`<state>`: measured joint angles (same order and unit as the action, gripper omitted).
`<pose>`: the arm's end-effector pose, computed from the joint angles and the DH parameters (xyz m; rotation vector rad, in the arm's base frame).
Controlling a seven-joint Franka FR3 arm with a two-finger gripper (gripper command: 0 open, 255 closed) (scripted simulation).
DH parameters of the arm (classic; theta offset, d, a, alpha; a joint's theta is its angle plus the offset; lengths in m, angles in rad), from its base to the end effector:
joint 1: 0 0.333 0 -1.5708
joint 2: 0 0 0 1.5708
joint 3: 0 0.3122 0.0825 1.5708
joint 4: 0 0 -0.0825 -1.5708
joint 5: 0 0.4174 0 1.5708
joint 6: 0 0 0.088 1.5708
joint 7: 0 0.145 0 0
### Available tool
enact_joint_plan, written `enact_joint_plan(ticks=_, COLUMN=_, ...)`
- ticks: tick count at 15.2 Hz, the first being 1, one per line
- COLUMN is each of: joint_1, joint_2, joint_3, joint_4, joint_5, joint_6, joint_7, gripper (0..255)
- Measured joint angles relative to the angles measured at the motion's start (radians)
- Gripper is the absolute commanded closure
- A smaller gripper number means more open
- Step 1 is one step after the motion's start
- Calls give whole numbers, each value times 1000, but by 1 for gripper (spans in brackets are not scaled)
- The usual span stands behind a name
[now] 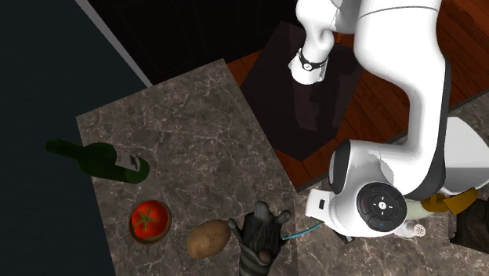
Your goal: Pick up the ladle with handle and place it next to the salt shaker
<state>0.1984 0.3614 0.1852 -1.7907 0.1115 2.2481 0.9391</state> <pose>0.6338 0.2561 0.3044 -2.8093 0.9250 0.0236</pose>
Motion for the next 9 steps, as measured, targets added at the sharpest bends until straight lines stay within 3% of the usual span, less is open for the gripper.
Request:
enact_joint_plan(ticks=7, joint_1=0, joint_2=15, joint_3=0, joint_4=-7, joint_5=-1, joint_6=24, joint_7=-4, gripper=255)
enact_joint_plan(ticks=8, joint_1=-1, joint_2=13, joint_3=-1, joint_4=-12, joint_5=0, joint_6=28, joint_7=-4, gripper=0)
enact_joint_plan(ticks=9, joint_1=0, joint_2=16, joint_3=-1, joint_4=-18, joint_5=0, joint_6=29, joint_7=-4, gripper=0)
